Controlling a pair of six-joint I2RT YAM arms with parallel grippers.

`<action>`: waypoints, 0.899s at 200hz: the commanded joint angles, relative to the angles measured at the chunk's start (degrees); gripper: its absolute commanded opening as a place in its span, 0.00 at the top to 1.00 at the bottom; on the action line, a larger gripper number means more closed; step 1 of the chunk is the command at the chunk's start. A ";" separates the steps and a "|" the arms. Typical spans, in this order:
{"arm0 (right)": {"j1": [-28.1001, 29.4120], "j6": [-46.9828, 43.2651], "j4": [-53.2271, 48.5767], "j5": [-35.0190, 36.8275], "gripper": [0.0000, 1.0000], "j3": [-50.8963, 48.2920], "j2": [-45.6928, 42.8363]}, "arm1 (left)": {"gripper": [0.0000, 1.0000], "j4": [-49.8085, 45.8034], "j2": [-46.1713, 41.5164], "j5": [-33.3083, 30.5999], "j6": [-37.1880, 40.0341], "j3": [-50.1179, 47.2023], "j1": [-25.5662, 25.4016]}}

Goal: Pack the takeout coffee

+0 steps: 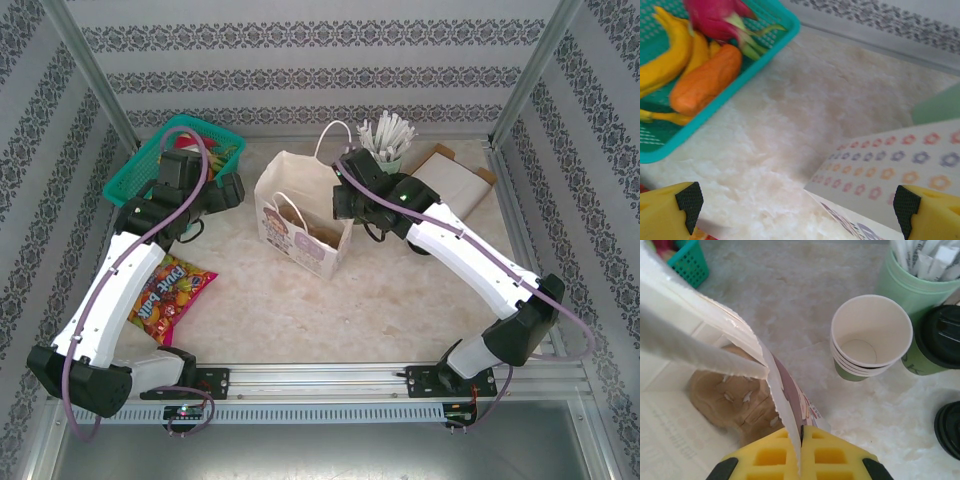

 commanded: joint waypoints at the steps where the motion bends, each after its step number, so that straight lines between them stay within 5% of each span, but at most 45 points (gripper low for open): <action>1: 0.95 12.12 -1.57 3.94 1.00 -0.98 -1.02 | 0.00 -3.44 0.53 -6.11 -3.53 0.84 1.36; 34: 2.07 20.09 -5.46 7.78 1.00 -0.94 0.39 | 0.01 -3.37 0.50 -5.65 -6.57 -2.29 1.48; 126: 5.13 27.73 -9.44 8.79 0.93 5.34 7.49 | 0.00 3.96 5.90 12.04 -12.53 -9.67 1.35; 180: 5.24 18.01 -2.82 3.59 0.52 6.39 5.22 | 0.00 7.30 10.74 14.87 -13.10 -10.76 1.39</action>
